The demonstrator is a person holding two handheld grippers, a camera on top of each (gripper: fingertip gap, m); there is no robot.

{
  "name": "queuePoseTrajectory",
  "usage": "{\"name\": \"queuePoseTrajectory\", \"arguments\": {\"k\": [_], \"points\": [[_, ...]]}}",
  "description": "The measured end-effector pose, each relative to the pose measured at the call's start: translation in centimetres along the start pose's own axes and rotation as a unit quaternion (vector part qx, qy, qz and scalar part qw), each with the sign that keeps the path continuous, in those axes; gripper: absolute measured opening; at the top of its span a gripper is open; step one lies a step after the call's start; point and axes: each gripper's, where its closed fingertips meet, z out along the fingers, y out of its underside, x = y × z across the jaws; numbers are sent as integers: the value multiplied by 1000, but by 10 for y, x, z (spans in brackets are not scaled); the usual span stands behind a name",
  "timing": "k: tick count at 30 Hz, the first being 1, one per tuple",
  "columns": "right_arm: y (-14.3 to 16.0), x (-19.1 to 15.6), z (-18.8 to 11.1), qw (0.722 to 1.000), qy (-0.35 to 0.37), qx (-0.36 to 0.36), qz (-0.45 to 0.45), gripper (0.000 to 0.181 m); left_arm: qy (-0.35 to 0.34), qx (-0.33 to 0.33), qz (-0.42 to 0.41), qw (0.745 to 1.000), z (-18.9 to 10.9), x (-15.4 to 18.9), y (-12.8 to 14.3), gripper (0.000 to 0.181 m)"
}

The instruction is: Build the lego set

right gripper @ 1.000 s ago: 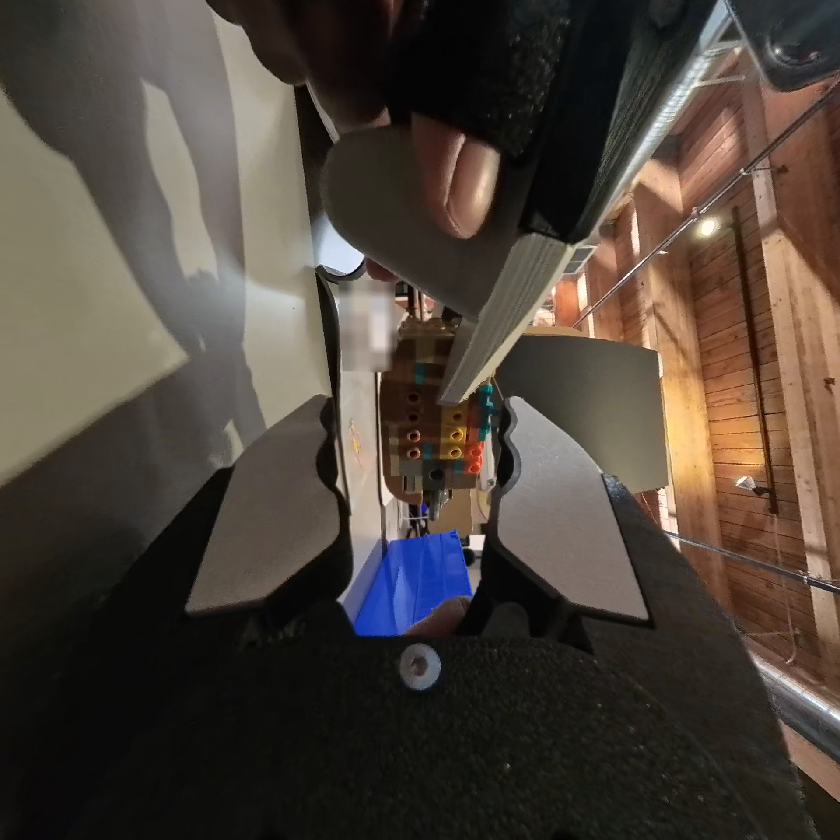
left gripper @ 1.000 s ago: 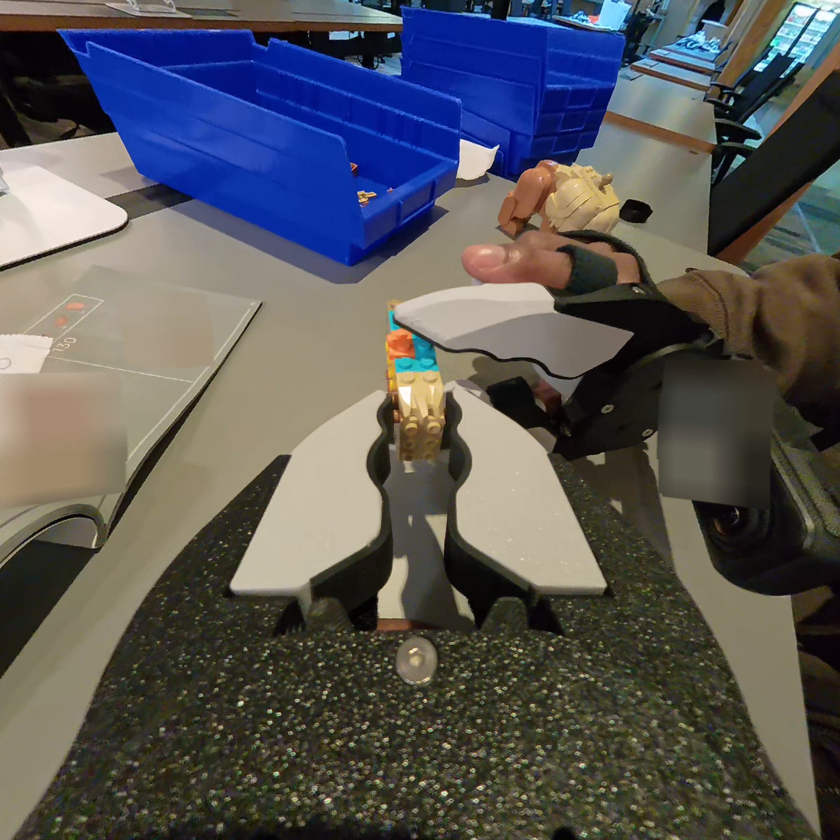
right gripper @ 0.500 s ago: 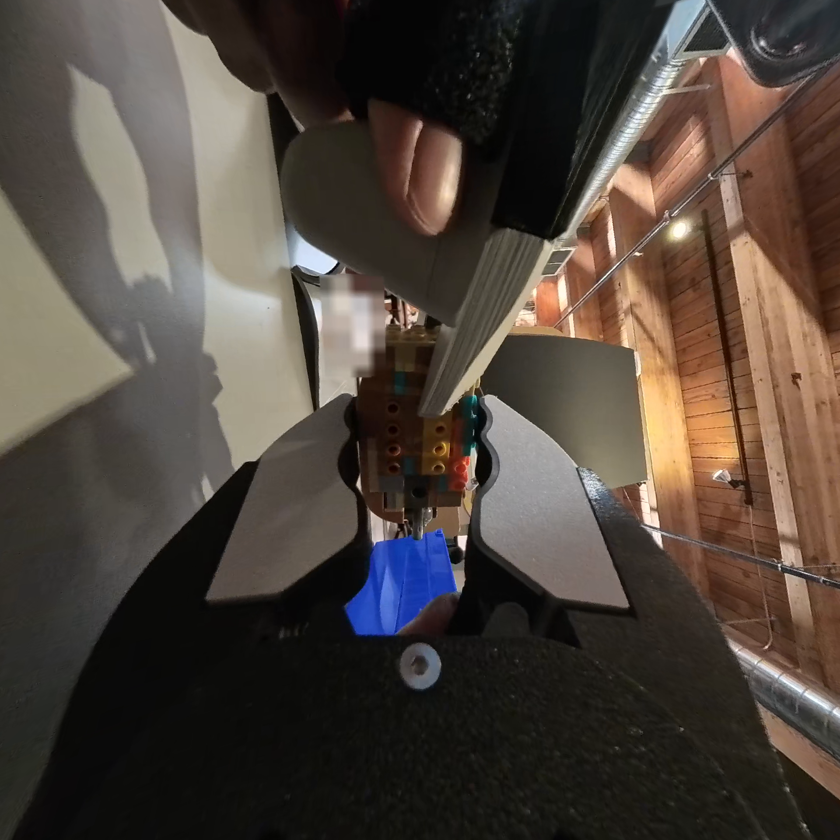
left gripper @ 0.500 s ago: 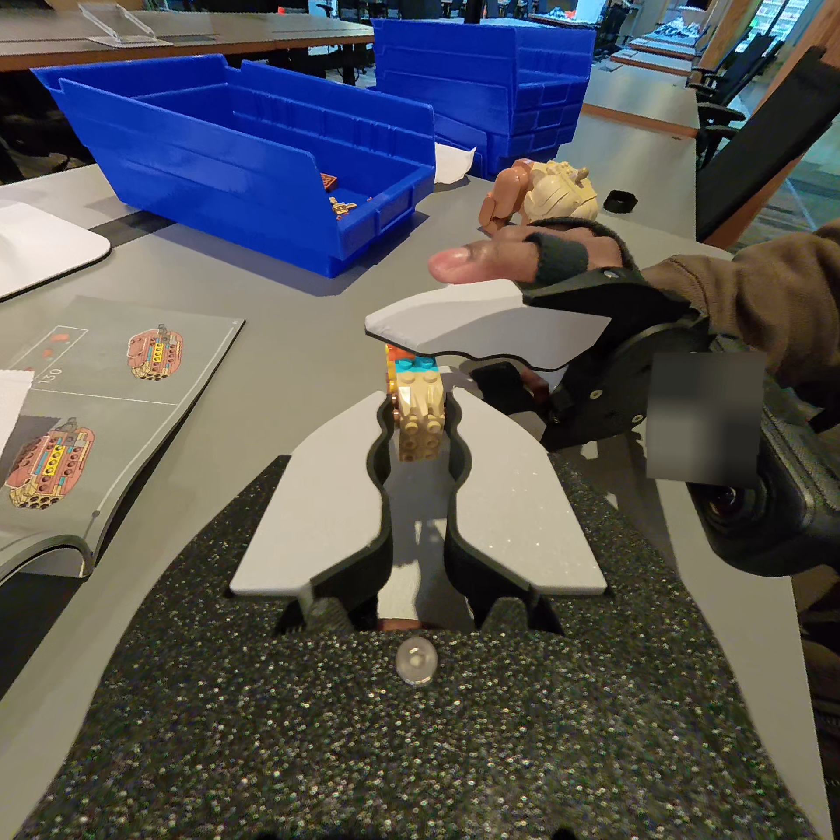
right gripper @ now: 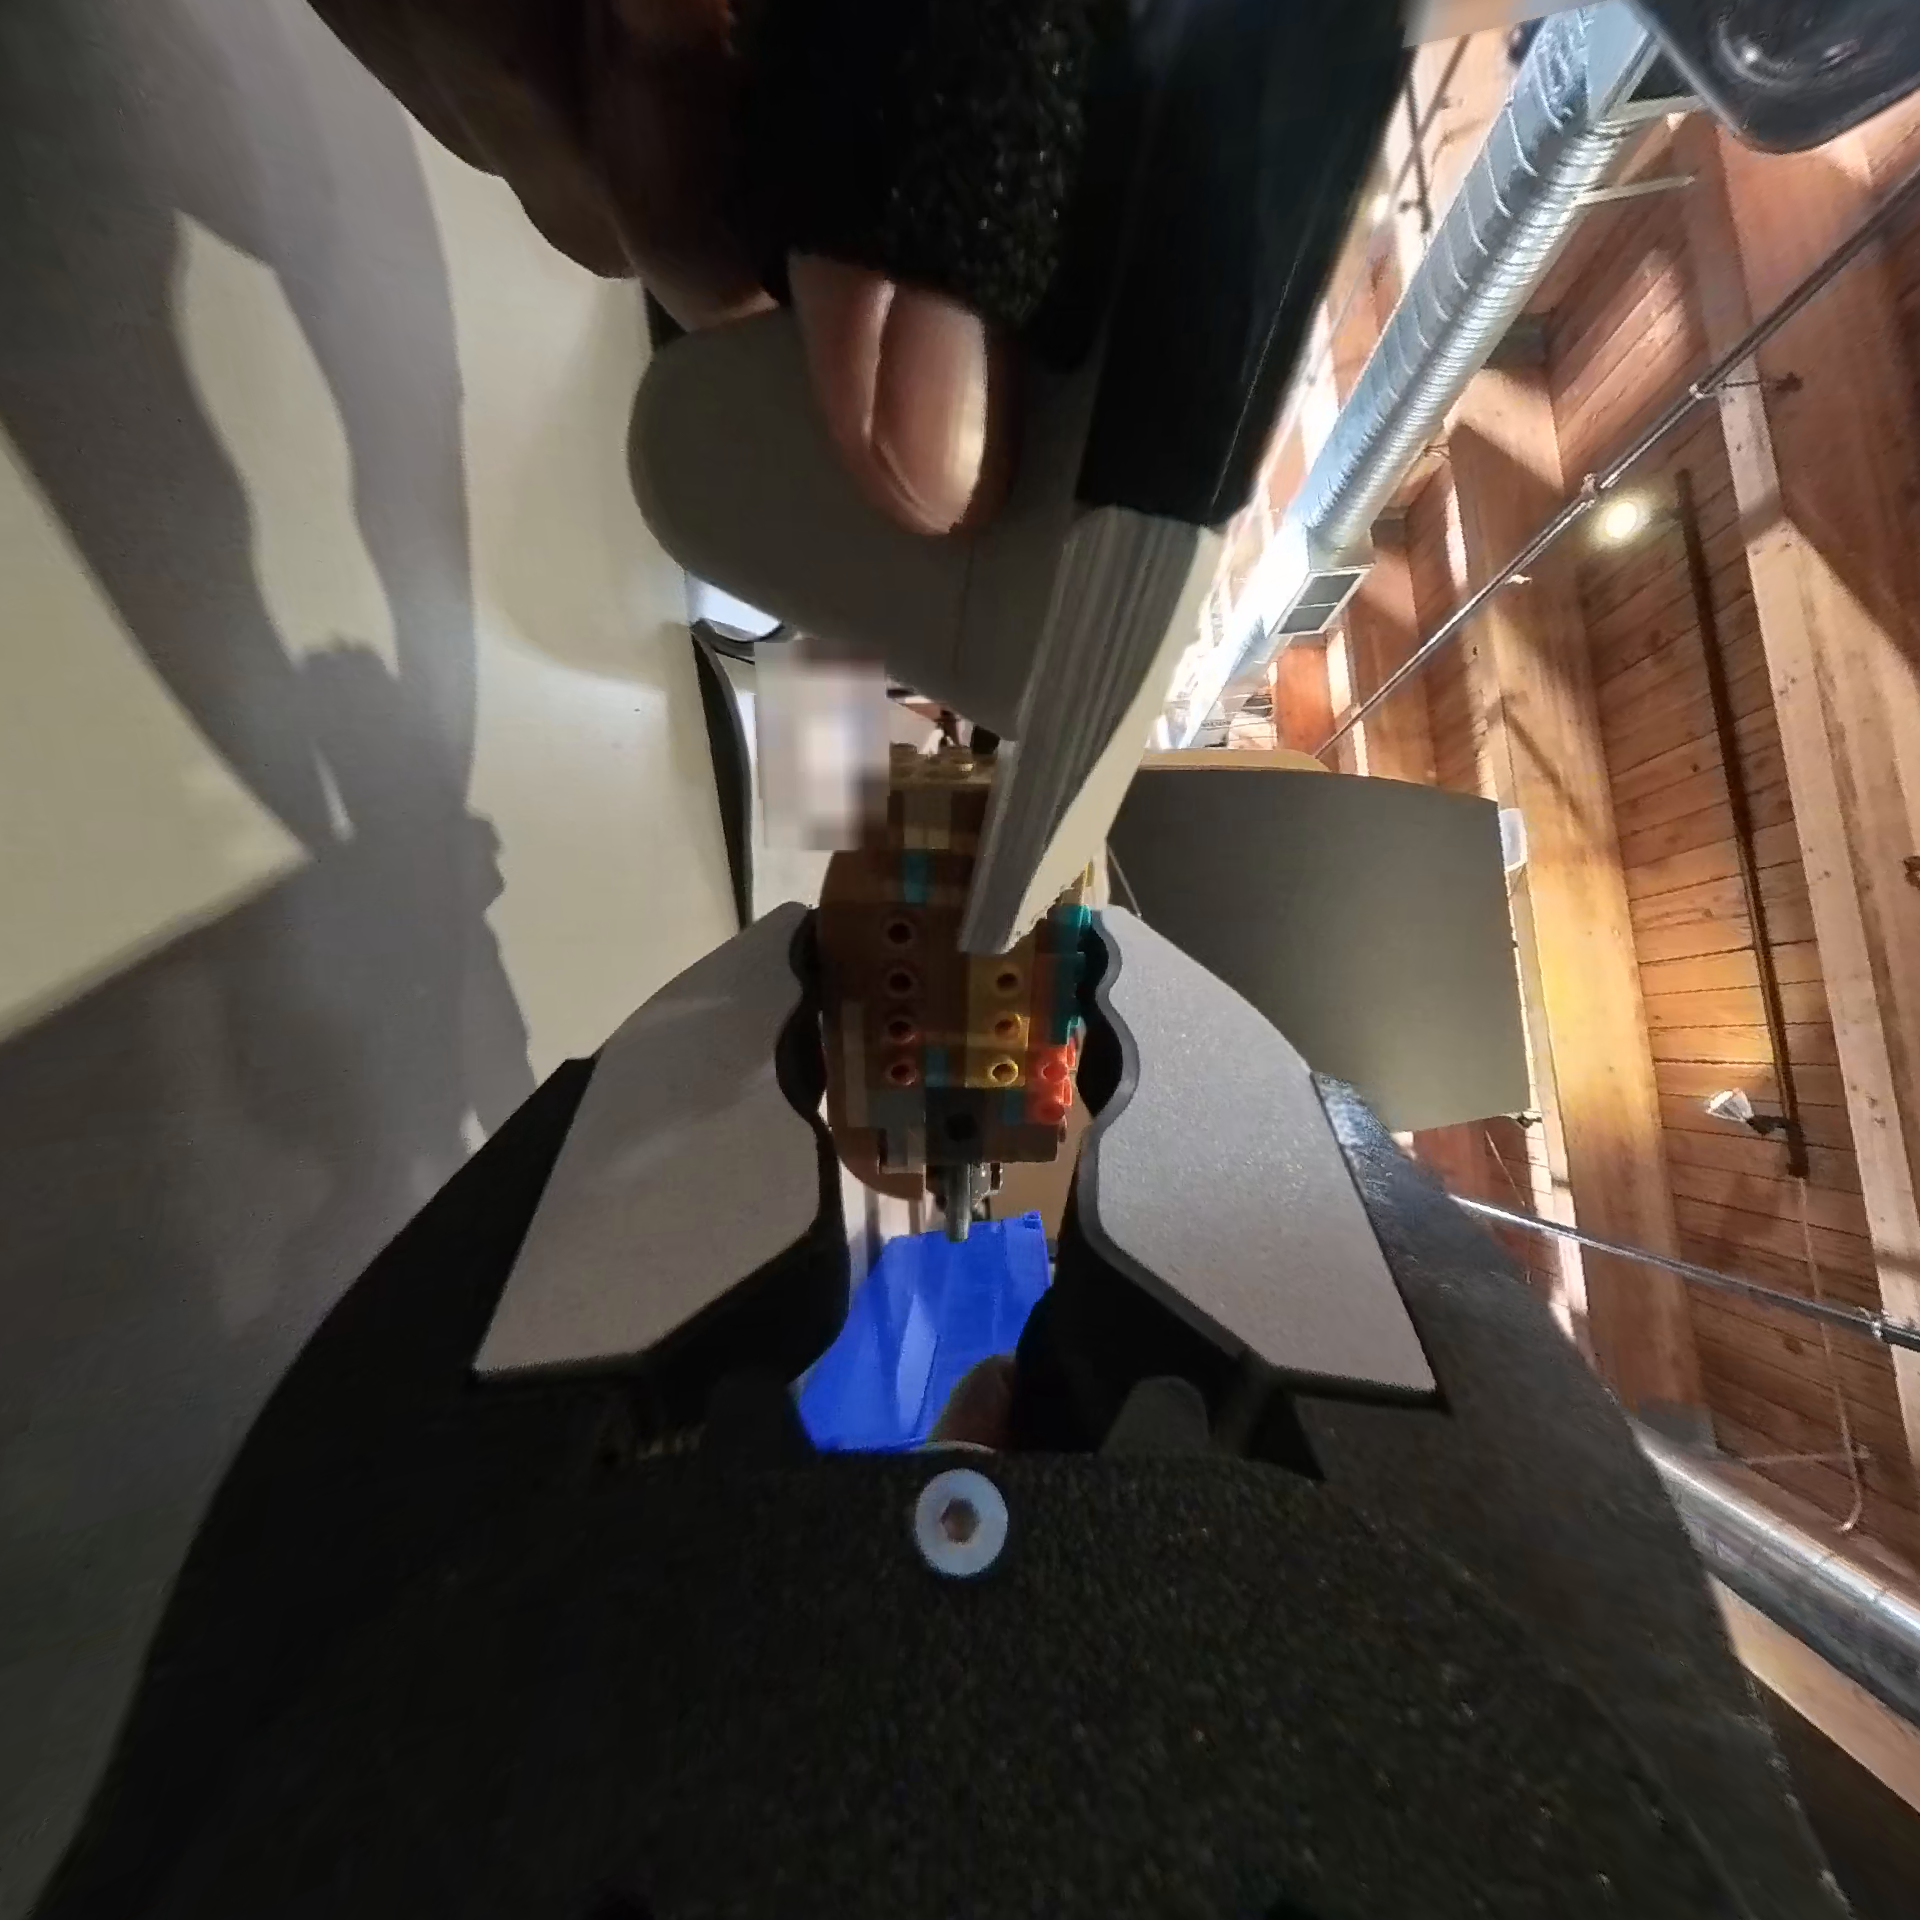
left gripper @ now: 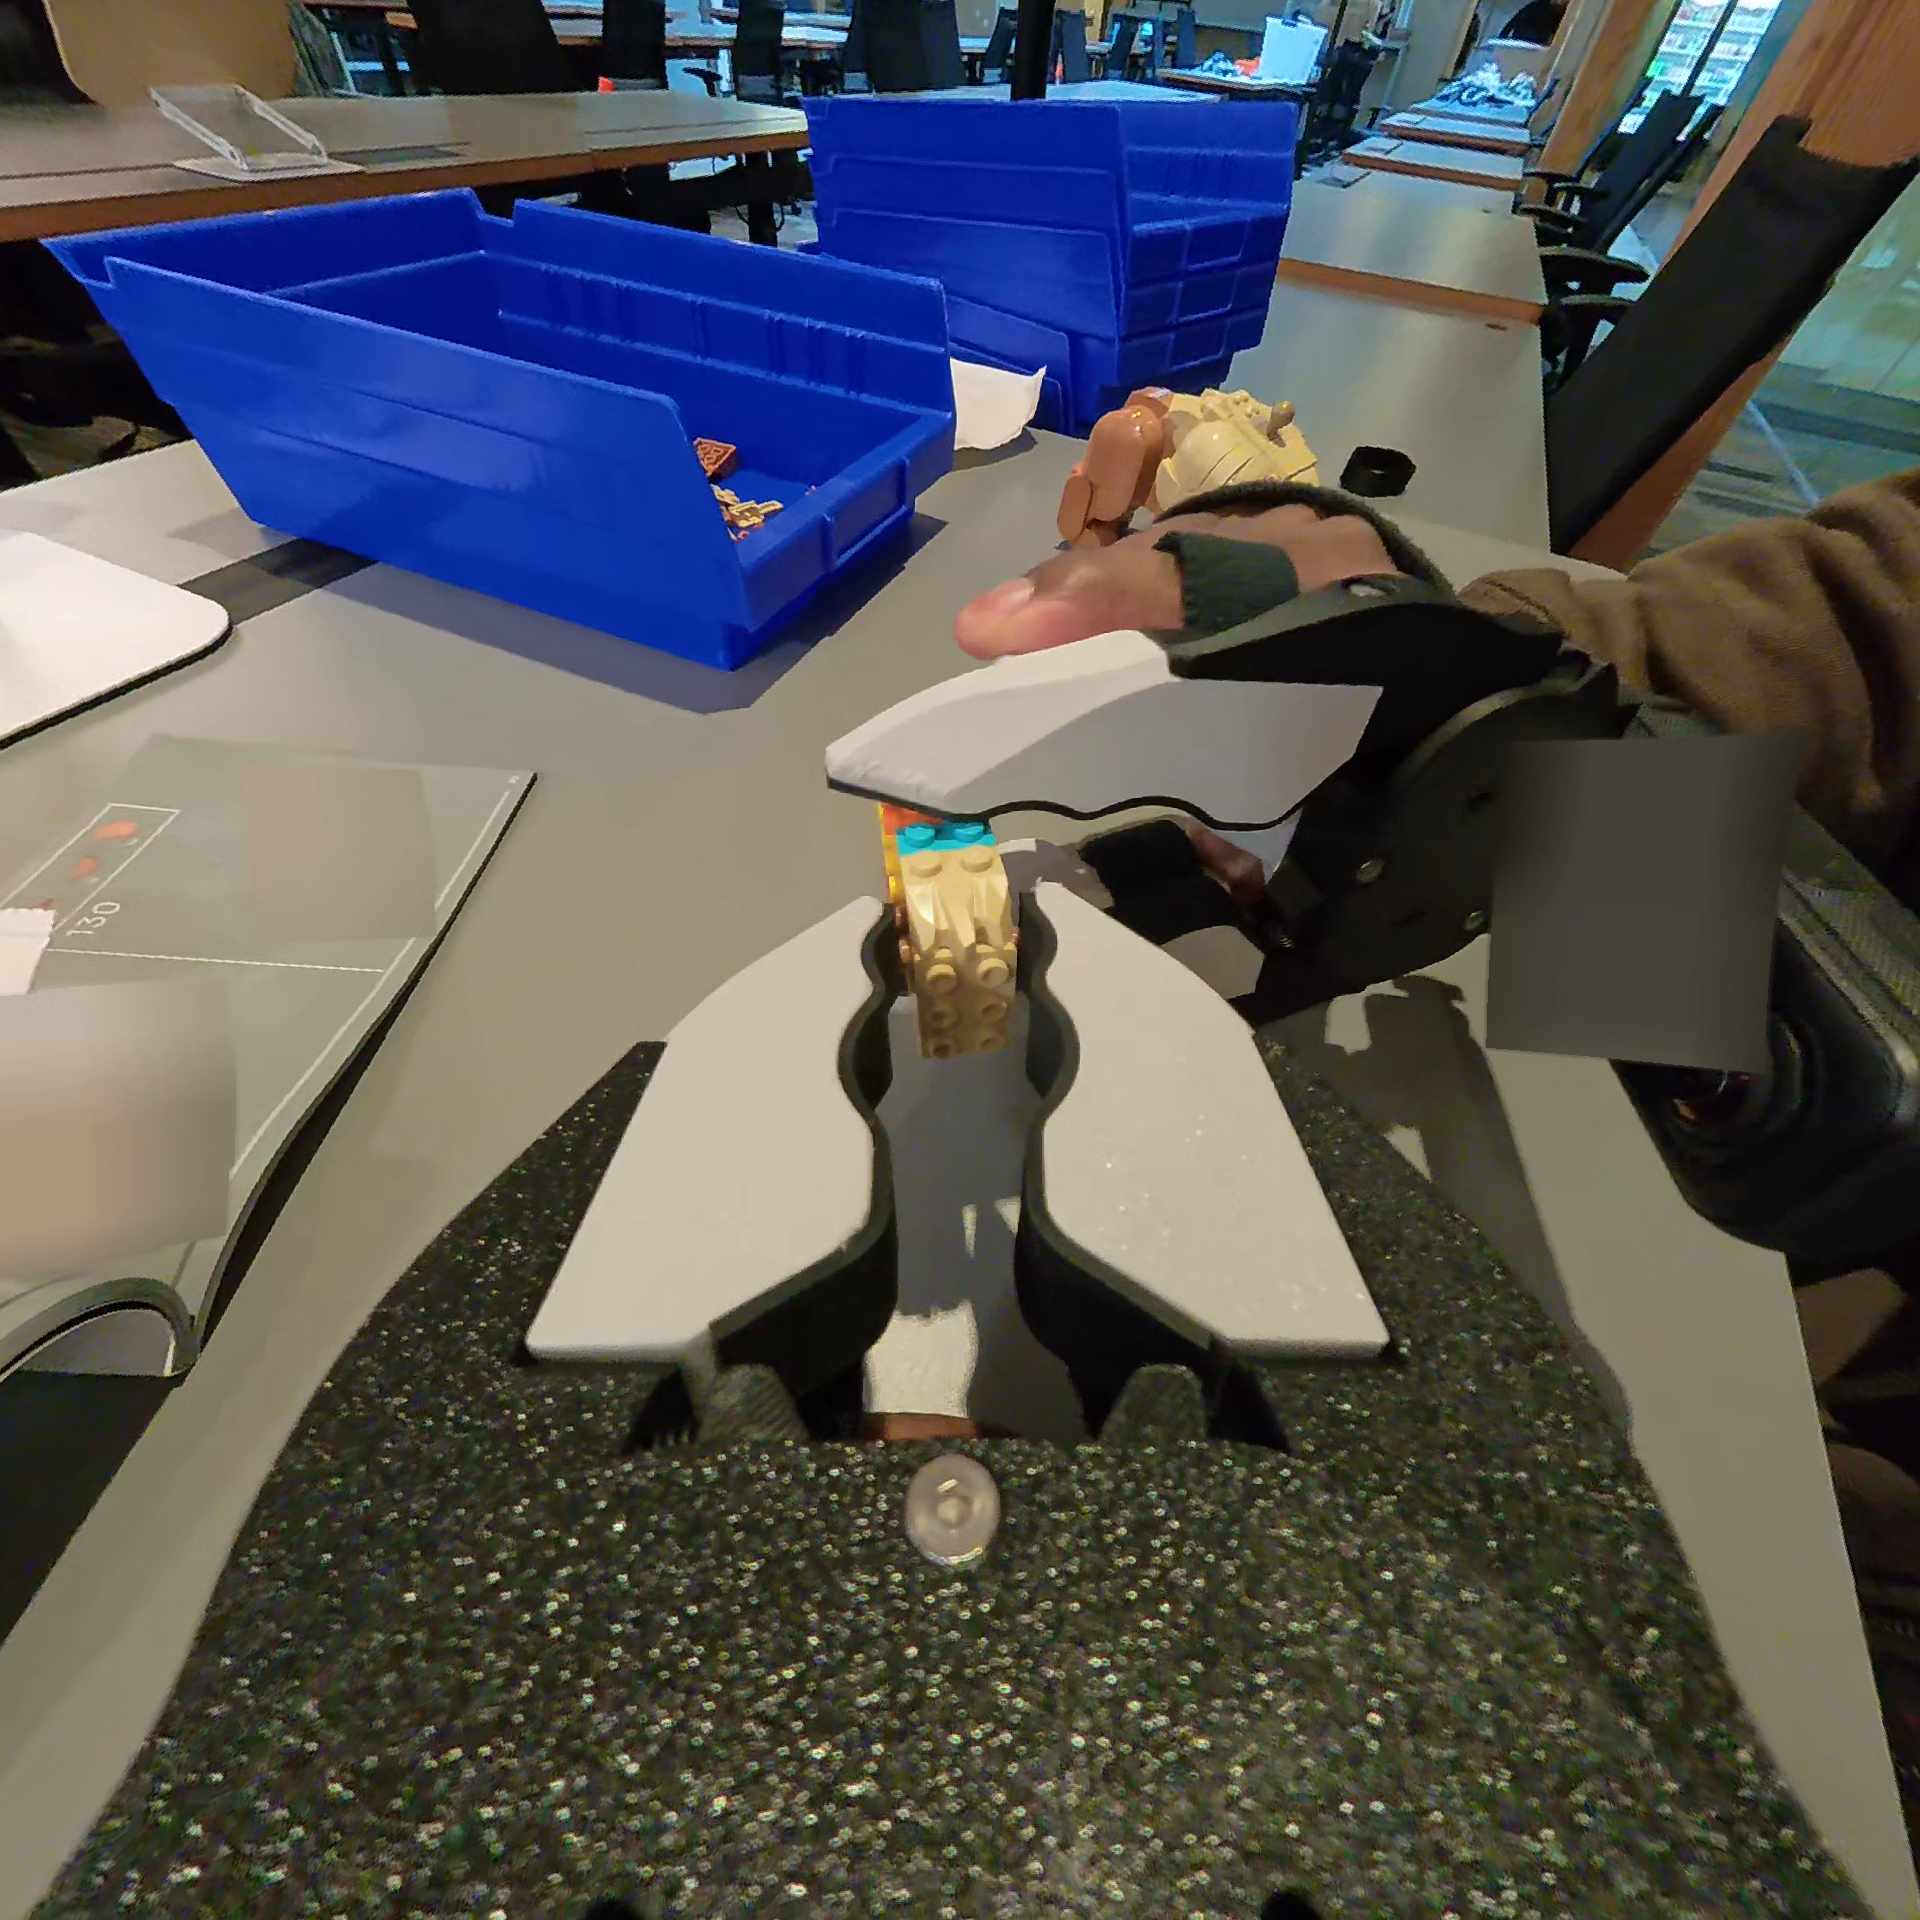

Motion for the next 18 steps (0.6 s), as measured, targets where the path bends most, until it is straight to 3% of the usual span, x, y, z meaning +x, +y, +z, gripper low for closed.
{"name": "queuePoseTrajectory", "arguments": {"k": [10, 14, 18], "points": [[1, 3, 3, 1000, 14, 3, 18, 47, -7, 10, -7, 1000, -1, -4, -2, 22], [6, 9, 4, 999, 29, -9, 40, 73, -26, 17, -8, 999, -4, -12, -3, 22], [8, 7, 3, 999, 23, -5, 48, 71, -16, 23, -25, 999, -6, -13, -3, 22]]}}
